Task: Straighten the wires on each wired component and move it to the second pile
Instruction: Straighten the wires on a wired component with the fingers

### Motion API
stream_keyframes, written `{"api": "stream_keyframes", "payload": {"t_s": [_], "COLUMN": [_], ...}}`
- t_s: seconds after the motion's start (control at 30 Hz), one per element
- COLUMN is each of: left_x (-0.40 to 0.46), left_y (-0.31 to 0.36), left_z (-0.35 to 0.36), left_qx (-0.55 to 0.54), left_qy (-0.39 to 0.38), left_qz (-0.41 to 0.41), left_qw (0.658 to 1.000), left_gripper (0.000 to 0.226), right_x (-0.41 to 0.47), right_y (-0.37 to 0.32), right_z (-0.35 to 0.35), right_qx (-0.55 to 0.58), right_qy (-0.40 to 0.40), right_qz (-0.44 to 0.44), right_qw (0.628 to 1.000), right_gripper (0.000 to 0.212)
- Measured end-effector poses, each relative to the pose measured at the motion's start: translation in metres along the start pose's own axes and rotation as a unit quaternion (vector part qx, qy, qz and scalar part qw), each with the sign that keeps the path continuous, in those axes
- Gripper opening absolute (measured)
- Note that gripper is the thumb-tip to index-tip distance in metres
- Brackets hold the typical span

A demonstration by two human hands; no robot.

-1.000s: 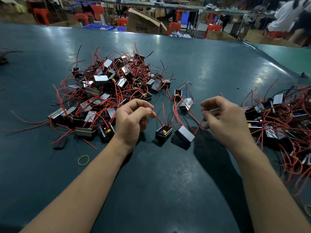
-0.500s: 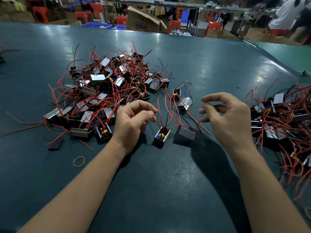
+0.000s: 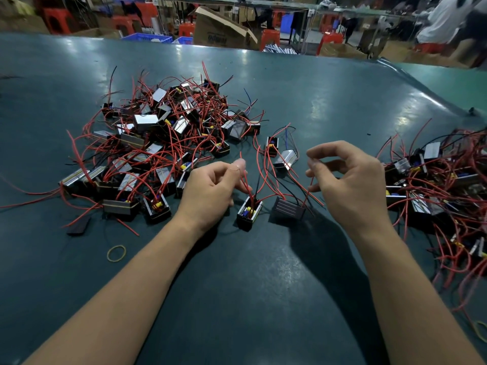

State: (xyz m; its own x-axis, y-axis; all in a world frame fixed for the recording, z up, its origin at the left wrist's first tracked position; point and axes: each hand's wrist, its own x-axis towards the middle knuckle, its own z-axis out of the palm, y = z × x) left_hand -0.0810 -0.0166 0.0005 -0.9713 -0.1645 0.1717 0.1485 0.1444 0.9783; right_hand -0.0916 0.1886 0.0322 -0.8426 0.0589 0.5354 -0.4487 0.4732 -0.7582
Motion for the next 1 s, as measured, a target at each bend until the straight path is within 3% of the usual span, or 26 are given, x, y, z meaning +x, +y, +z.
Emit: {"api": "stream_keyframes", "payload": {"t_s": [0.33, 0.5, 0.67, 0.77, 0.9, 1.0], "left_x": [-0.011, -0.01, -0.024, -0.022, -0.021, -0.02], "left_y": [0.009, 0.009, 0.006, 0.007, 0.011, 0.013], "left_z": [0.0, -0.003, -0.003, 0.003, 0.006, 0.008], "left_qx": [-0.055, 0.013, 0.101, 0.151, 0.098, 0.055], "left_qy": [-0.012, 0.11, -0.051, 0.012, 0.038, 0.034], "left_qz": [0.064, 0.112, 0.286, 0.348, 0.324, 0.309], "left_qw": [0.996, 0.988, 0.951, 0.925, 0.94, 0.949], "left_gripper": [0.008, 0.01, 0.016, 0.017, 0.03, 0.029], "right_x": [-0.002, -0.004, -0.002, -0.003, -0.007, -0.011], "right_y": [-0.004, -0.009, -0.015, -0.02, -0.033, -0.04], "right_z": [-0.001, 0.001, 0.0, 0.0, 0.008, 0.014], "right_qx": [0.02, 0.054, 0.176, 0.249, 0.388, 0.471], "right_qy": [0.005, -0.012, 0.002, -0.023, -0.113, -0.159], "right_qz": [-0.006, -0.008, 0.082, 0.14, 0.242, 0.271], "right_qw": [1.0, 0.998, 0.981, 0.958, 0.882, 0.824], "right_gripper": [0.015, 0.018, 0.013, 0.009, 0.011, 0.013]}}
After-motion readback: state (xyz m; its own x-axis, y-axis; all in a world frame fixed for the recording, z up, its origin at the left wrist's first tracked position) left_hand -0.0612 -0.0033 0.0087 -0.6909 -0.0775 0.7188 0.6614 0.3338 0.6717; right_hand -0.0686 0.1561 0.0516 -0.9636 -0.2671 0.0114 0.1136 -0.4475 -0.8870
